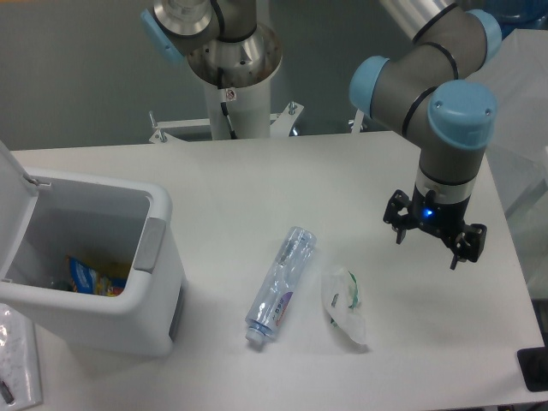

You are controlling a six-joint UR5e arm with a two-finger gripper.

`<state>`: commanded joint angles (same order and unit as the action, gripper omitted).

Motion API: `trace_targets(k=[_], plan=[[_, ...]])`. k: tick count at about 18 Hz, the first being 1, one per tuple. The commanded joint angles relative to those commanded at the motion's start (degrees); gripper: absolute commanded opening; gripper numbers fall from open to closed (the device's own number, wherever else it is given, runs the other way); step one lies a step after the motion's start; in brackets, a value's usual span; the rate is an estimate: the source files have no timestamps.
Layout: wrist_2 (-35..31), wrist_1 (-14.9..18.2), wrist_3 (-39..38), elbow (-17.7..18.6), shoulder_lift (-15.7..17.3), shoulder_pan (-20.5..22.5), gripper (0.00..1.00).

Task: Place the trash in the trash can
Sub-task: 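Move the gripper down toward the crumpled clear plastic bag, then close the gripper on the crumpled plastic bag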

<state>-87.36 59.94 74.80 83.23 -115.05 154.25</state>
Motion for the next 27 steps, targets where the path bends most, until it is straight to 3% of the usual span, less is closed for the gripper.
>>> trace_targets(k=[5,11,19,27], plan=[[0.26,-0.79,-1.84,0.17,-0.70,-1.67,1.00],[4.92,-7.20,-13.61,2.90,-1.49,-2.19,1.00],[4.48,-7.29,-26.88,2.03,-5.10,-5.98,1.00],[2.73,-7.47,-27.07,4.65,-7.12,-7.64,1.00]])
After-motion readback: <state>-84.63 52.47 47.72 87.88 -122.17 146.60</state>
